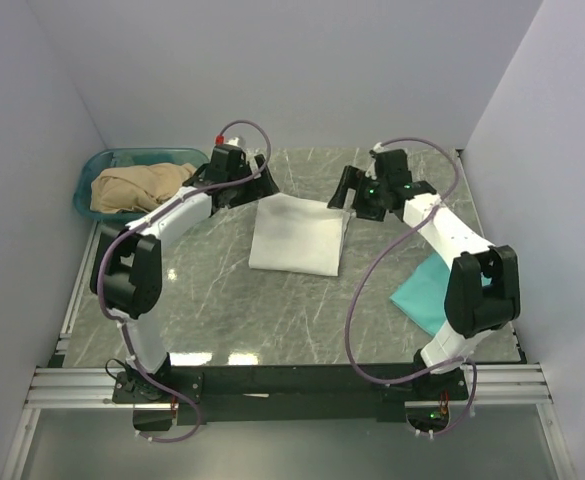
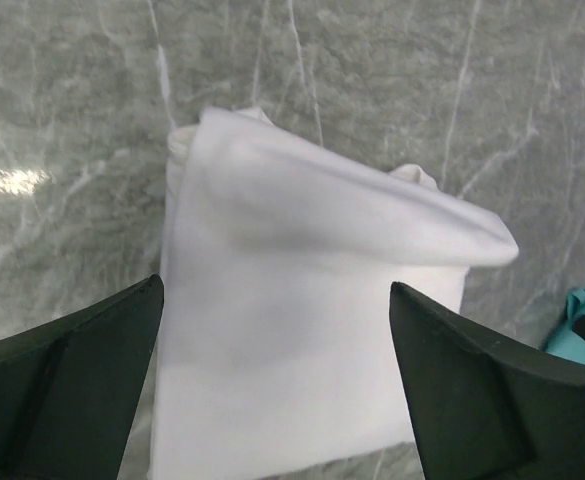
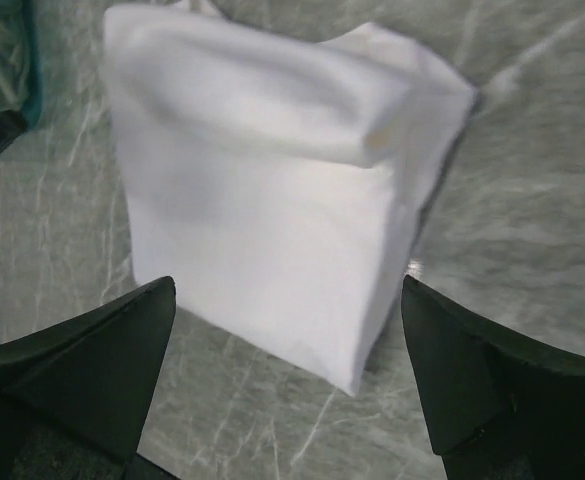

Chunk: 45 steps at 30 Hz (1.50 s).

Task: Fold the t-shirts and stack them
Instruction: Fold the tshirt

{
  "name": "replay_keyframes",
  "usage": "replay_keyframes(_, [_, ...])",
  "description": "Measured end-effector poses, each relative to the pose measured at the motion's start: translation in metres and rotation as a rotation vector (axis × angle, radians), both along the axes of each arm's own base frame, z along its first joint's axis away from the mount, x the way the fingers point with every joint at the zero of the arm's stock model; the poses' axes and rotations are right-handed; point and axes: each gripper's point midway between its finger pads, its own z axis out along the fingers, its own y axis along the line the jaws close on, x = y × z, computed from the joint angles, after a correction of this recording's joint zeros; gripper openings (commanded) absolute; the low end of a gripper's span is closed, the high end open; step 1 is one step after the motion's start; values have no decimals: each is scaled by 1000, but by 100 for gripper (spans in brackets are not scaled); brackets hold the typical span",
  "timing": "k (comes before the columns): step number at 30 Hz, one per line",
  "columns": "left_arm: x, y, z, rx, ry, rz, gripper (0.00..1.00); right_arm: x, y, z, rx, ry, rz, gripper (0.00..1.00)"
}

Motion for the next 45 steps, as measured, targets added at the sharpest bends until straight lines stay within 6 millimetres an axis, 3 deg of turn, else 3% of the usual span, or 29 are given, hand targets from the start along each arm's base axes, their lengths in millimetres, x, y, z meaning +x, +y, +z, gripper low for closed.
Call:
replay_keyframes(6, [-16, -20, 4, -65, -9, -56, 99, -10, 54, -6, 64, -2, 139, 100])
replay_keyframes(10, [-16, -31, -8, -88, 16, -82, 99, 7, 73, -21, 94, 35, 159, 100])
replay_keyframes(18, [-3, -40, -61, -71, 109, -89, 99, 62, 68, -71, 97, 105, 82, 100])
replay_keyframes(22, [4, -44, -81, -61, 137, -89, 99, 78, 58, -102, 82, 153, 43, 100])
replay_keyframes(30, [14, -48, -89, -57, 142, -85, 100, 94, 57, -102, 77, 137, 29, 100])
replay_keyframes(35, [16, -48, -85, -51, 138, -83, 99, 95, 47, -99, 16, 134, 17, 100])
replay_keyframes(38, [10, -43, -71, -32, 118, -73, 99, 88, 32, -88, -52, 113, -23, 100])
replay_keyframes(41, [-11, -32, -42, -20, 77, -61, 99, 59, 12, -68, -107, 81, -71, 100])
replay_keyframes(45, [-50, -14, 23, -45, -41, -41, 99, 23, -5, -41, -139, 34, -119, 100])
